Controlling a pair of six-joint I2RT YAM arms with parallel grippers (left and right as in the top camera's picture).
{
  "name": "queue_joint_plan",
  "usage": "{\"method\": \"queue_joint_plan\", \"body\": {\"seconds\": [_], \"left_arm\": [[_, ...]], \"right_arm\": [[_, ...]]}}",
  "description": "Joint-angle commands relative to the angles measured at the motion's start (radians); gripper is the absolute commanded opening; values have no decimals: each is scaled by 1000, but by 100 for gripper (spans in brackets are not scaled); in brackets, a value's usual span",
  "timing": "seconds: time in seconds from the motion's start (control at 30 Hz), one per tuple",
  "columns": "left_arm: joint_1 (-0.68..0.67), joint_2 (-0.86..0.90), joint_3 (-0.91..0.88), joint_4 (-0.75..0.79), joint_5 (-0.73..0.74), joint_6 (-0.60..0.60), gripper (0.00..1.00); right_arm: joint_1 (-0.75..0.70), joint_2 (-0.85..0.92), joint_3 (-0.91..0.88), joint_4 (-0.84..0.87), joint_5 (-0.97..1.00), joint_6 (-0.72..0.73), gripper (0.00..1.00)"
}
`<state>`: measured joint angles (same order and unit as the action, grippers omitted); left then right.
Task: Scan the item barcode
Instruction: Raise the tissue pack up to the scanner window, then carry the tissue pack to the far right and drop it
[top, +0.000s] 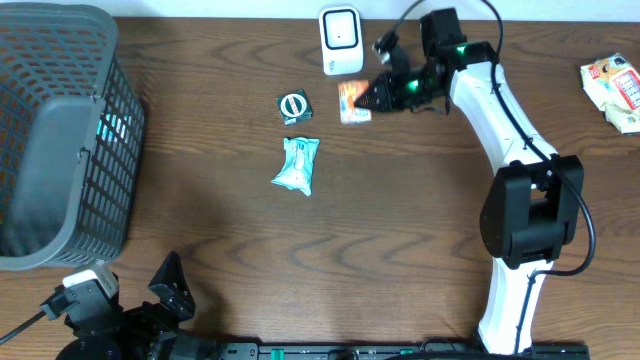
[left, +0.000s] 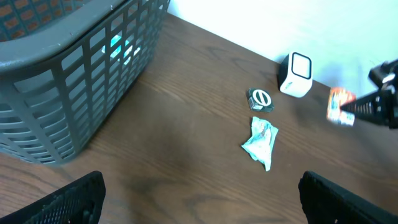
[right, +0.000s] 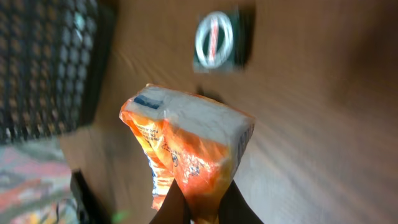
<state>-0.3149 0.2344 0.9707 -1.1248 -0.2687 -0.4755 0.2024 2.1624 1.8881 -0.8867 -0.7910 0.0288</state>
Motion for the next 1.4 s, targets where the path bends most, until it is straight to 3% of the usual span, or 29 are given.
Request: {"method": "queue_joint_plan", "body": {"seconds": [0.0,0.3,0.5,0.6,0.87,1.17,1.37], "left_arm": [[4,-2,-5,1,-17,-9,98],[4,-2,-5,1,-17,-9,98],[4,-2,-5,1,-17,-9,97],[4,-2,-5,1,-17,-9,98],[4,-2,-5,1,-17,-9,98],[4,-2,-5,1,-17,-9,98],[4,-2,-5,1,-17,-9,98]], "right_arm": [[4,-31,48,85,-58,122,1],[0,-31,79,455,-12,306,1],[3,-31,169,452,298,259,1],[13,-31,193,437,460,166,1],[127,6,193,556,919,-357,1],[232,142,193,756,1038,-895,1],[243,224,193,829,1106,-928,1]]}}
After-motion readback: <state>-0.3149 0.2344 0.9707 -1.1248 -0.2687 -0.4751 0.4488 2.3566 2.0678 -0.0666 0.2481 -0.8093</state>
